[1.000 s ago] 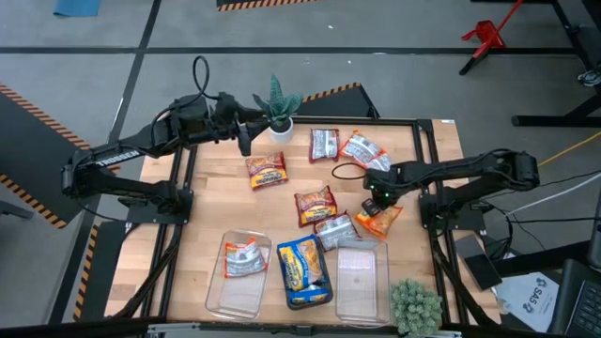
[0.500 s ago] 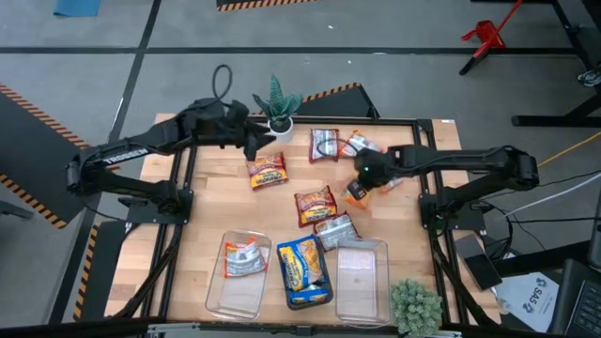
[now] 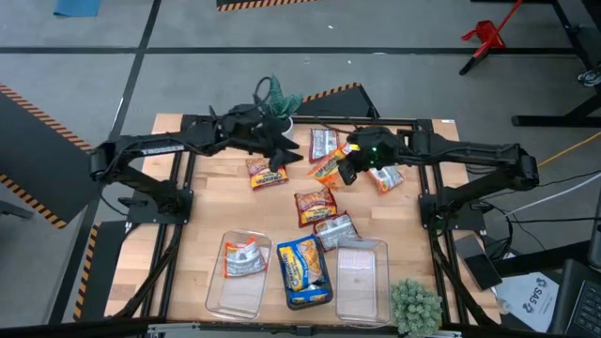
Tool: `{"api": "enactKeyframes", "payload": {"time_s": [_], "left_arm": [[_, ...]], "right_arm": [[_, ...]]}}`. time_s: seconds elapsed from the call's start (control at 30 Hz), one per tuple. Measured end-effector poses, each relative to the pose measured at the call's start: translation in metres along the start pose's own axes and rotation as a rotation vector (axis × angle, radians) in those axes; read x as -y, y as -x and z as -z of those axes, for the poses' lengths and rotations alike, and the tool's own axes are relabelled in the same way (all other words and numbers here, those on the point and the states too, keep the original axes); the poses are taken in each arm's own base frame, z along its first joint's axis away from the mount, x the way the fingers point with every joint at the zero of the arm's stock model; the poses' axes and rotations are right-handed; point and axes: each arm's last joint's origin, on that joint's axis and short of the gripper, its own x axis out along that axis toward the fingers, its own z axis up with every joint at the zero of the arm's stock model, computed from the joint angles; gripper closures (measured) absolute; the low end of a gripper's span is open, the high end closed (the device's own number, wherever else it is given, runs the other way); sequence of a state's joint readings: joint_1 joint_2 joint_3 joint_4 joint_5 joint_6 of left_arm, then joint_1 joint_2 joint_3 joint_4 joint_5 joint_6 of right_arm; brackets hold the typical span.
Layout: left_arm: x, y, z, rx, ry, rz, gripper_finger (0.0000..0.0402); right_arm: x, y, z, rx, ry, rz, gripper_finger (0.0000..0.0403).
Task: Sort Maruchan noodles
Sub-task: Put the orange noodle pack into the left transparent bin
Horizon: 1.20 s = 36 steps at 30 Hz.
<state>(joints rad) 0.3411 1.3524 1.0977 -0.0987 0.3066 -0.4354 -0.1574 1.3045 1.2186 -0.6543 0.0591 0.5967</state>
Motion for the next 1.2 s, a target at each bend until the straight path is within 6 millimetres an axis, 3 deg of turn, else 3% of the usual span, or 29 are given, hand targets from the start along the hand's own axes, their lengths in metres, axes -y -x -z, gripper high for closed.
{"api": "enactKeyframes", "payload": {"time_s": [0.5,0.83,1.0,1.2], "left_arm": [[-0.004,-0.051,0.017,-0.019,-0.070,0.103,0.0124],[0.004,-0.068,0.027,-0.015,-0.068,0.145,0.0128],[0.009,-0.069,0.029,-0.001,-0.071,0.114,0.0159],[0.010,-0.069,0.030,0.001,-0.071,0.105,0.0224]], "right_arm": [[-0.007,0.001,-0.008,0.063,0.016,-0.104,0.0400],[-0.010,0.001,-0.010,0.077,0.023,-0.142,0.0400],[-0.010,0.001,-0.010,0.069,0.025,-0.162,0.0400],[-0.012,0.001,-0.011,0.062,0.028,-0.197,0.0400]]}}
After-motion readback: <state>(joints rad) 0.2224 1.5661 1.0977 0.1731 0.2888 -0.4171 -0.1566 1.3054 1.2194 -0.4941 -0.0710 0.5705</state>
